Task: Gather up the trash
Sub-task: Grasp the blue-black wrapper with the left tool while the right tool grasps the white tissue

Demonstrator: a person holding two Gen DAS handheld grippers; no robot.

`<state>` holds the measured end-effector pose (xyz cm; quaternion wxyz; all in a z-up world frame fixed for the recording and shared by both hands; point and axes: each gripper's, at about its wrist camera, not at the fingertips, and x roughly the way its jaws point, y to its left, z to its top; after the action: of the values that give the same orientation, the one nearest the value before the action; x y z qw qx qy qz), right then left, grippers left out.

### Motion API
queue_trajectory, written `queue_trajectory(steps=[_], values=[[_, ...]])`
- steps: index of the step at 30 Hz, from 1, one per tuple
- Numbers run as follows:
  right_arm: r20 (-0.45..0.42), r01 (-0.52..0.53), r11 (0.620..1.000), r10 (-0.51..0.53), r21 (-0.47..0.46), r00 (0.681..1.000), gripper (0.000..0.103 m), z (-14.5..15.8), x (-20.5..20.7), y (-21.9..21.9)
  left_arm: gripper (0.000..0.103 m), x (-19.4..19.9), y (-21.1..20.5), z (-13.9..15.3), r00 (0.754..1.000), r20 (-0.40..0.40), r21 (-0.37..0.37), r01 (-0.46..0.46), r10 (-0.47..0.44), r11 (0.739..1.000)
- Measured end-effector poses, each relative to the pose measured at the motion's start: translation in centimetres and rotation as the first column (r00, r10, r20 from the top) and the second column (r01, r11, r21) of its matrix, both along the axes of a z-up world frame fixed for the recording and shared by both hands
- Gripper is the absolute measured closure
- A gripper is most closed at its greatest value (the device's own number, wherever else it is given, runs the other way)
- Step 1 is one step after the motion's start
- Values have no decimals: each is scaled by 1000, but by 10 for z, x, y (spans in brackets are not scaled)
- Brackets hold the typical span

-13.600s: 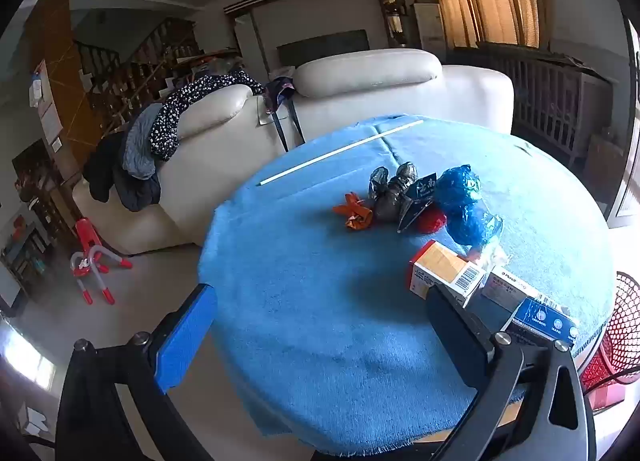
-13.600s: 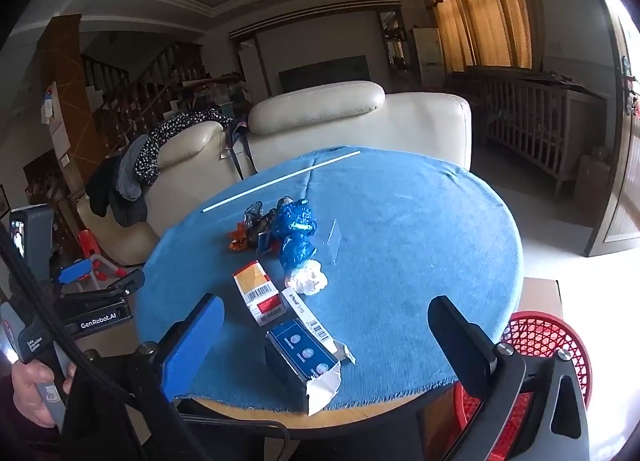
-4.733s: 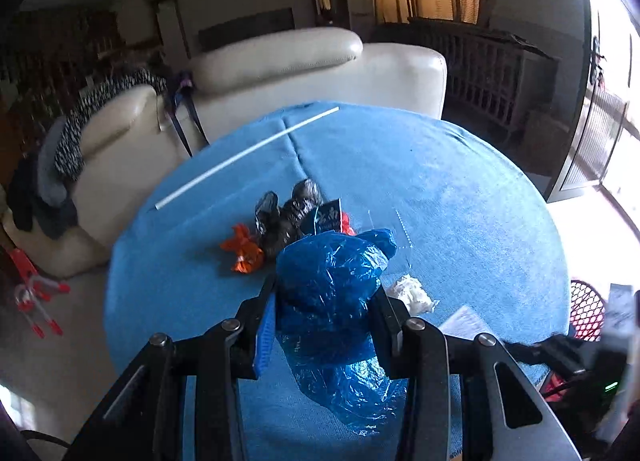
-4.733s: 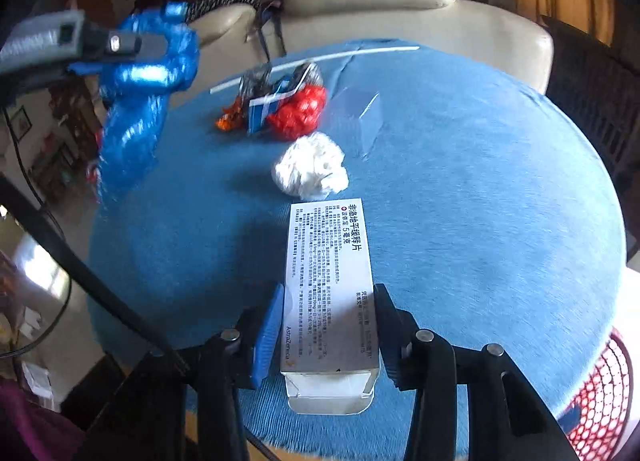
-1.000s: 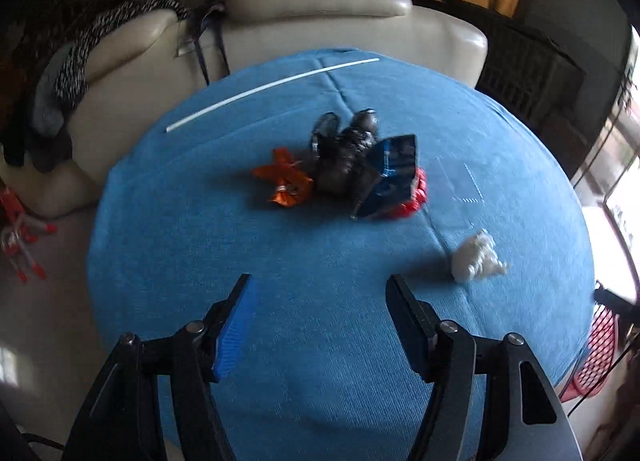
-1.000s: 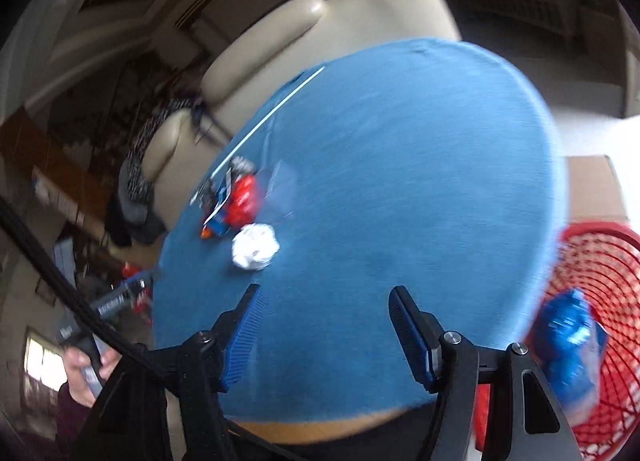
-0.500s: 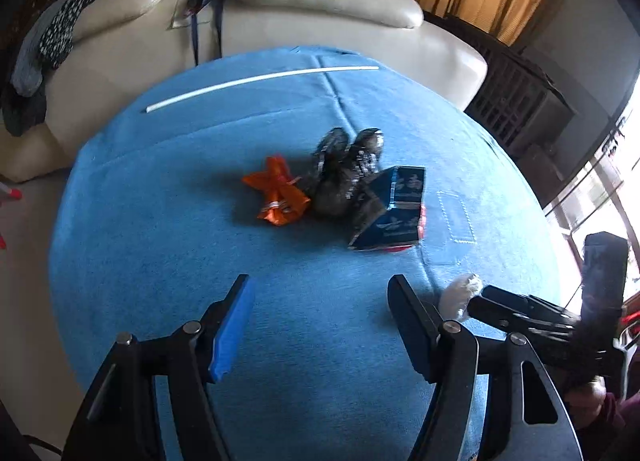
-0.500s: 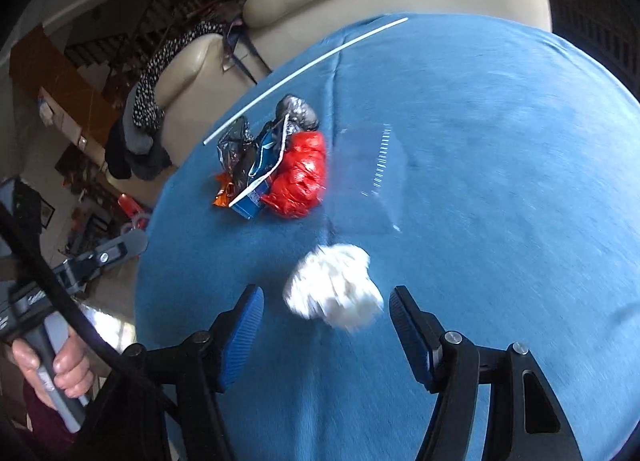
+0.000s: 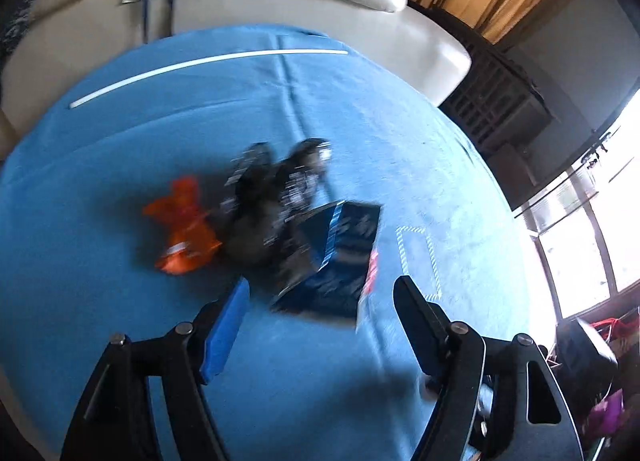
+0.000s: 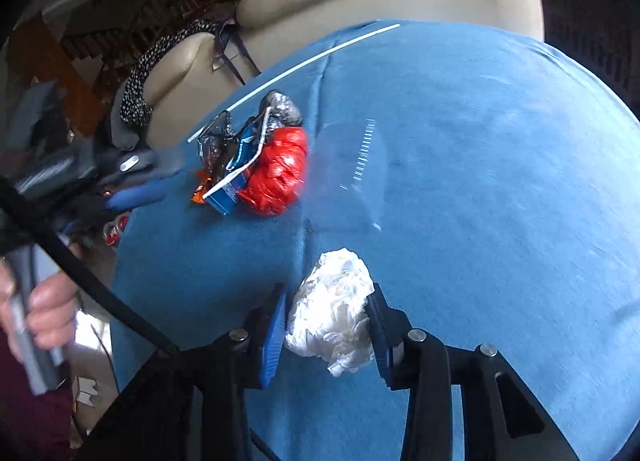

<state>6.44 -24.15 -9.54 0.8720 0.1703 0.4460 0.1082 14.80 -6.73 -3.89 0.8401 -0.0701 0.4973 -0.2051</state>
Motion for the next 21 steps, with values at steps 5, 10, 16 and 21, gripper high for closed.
queue_trajectory(steps=[5,10,16,21], values=[[-2,24,999,-24,42,1000,62,2,-25,-19,27,15,-31,-19,1000,-13,62,-1,2,998],[1,33,997,-33,65,999,62,1,-35,-22,29,16,-39,-33,1000,2,101,-12,11,995],[2,26,997,-26,70,1000,62,-2,-36,-16,34,5,-19,-34,999,22,39,-28,27,999],[19,30,997,-32,76,999,62,2,-40,-18,56,-22,-10,-15,995,95,64,-32,25,997]])
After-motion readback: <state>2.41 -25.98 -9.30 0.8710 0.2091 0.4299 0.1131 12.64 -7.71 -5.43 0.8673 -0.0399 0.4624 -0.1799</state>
